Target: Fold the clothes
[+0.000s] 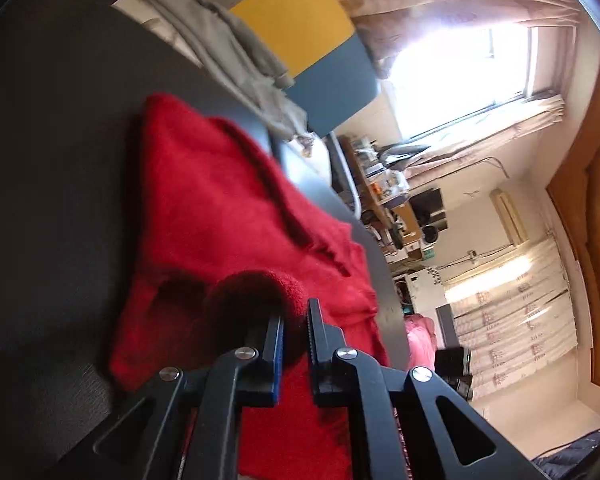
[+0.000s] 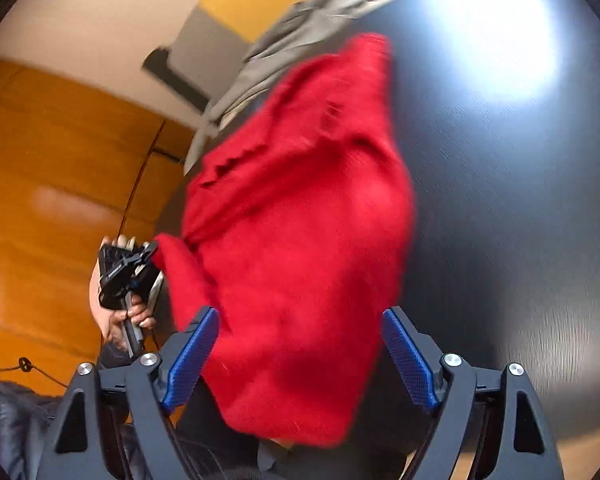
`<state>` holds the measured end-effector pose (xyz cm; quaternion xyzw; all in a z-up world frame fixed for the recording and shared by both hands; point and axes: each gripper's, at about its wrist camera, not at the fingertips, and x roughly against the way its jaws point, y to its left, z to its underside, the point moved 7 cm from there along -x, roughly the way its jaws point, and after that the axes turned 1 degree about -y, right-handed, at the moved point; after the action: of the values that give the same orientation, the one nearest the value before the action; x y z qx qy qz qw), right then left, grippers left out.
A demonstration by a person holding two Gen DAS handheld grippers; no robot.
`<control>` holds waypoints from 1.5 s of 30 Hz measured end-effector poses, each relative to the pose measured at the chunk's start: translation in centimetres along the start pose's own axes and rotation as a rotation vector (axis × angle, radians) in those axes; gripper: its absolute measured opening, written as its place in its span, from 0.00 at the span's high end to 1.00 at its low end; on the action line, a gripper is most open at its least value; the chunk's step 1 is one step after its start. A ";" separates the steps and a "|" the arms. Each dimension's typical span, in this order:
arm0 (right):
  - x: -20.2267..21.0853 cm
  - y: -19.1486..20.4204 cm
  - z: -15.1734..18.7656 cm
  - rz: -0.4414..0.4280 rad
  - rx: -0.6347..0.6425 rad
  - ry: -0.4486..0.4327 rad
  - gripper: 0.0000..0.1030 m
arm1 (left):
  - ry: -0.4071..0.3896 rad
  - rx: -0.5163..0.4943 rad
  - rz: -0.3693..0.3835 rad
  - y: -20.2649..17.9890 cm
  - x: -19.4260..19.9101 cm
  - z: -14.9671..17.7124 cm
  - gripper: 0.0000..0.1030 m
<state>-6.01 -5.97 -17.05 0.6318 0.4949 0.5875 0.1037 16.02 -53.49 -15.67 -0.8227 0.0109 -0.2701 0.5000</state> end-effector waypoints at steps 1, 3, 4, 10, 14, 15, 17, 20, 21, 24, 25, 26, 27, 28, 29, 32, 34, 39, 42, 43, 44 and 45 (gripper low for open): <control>-0.1 -0.5 1.1 -0.011 -0.021 0.000 0.08 | 0.002 -0.002 -0.010 0.2 0.1 0.3 0.92; -0.4 -0.5 3.0 -0.061 -0.033 -0.025 0.02 | 0.009 -0.009 -0.025 0.2 0.5 0.9 0.91; -0.8 0.1 3.9 -0.099 -0.033 -0.025 0.00 | 0.011 -0.012 -0.025 -0.1 0.6 1.1 0.91; -2.8 1.4 8.9 -0.256 -0.109 -0.009 0.00 | 0.026 -0.036 -0.050 -1.0 0.4 1.9 0.91; -4.8 0.9 11.2 -0.254 -0.148 0.036 0.15 | 0.036 -0.019 -0.060 -0.7 0.5 2.3 0.91; -5.3 1.1 11.4 -0.263 -0.150 0.038 0.27 | 0.040 -0.023 -0.075 -0.5 0.5 2.5 0.91; -6.6 1.4 11.8 -0.259 -0.157 0.057 0.32 | 0.047 -0.021 -0.089 -0.3 0.5 3.0 0.91; -9.4 1.5 12.1 -0.190 -0.177 0.128 0.32 | 0.052 -0.018 -0.093 -0.3 0.7 3.6 0.91; -10.0 1.5 12.1 -0.173 -0.180 0.140 0.32 | 0.052 -0.019 -0.094 -0.3 0.8 3.8 0.91; -9.9 1.8 11.2 -0.149 -0.179 0.120 0.32 | 0.062 -0.023 -0.095 -0.4 1.0 4.2 0.91; -9.8 2.0 10.9 -0.147 -0.161 0.100 0.30 | 0.065 -0.024 -0.096 -0.4 1.0 4.3 0.91; -9.8 2.1 10.5 -0.132 -0.151 0.086 0.28 | 0.069 -0.026 -0.097 -0.4 1.1 4.5 0.90; -9.8 2.1 10.2 -0.108 -0.147 0.077 0.27 | 0.072 -0.028 -0.098 -0.4 1.1 4.6 0.90; -10.0 2.2 9.9 -0.105 -0.145 0.073 0.23 | 0.079 -0.030 -0.105 -0.4 1.0 4.8 0.90; -10.1 2.3 9.7 -0.110 -0.144 0.072 0.21 | 0.083 -0.031 -0.108 -0.3 1.0 4.9 0.90; -10.5 3.2 9.3 -0.129 -0.100 0.049 0.09 | 0.087 -0.035 -0.118 -0.4 0.8 5.1 0.90; -10.5 3.5 9.0 -0.124 -0.076 0.045 0.06 | 0.087 -0.033 -0.116 -0.3 0.9 5.2 0.90; -10.9 4.1 9.5 -0.057 -0.052 0.103 0.47 | 0.088 -0.026 -0.116 0.0 1.1 5.6 0.89; -10.3 4.1 9.7 -0.115 -0.077 0.153 0.63 | 0.092 -0.026 -0.118 0.0 1.2 5.7 0.89; -10.2 4.2 9.8 -0.101 -0.062 0.163 0.69 | 0.093 -0.025 -0.117 0.1 1.2 5.7 0.89; -10.2 4.3 10.0 -0.082 -0.045 0.173 0.72 | 0.093 -0.024 -0.116 0.1 1.2 5.7 0.89; -10.2 4.5 10.2 -0.062 -0.027 0.182 0.76 | 0.094 -0.025 -0.117 0.1 1.2 5.8 0.89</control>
<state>6.67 -11.16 -23.30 0.5586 0.5138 0.6456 0.0849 19.72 -49.18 -17.23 -0.8145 -0.0107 -0.3370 0.4720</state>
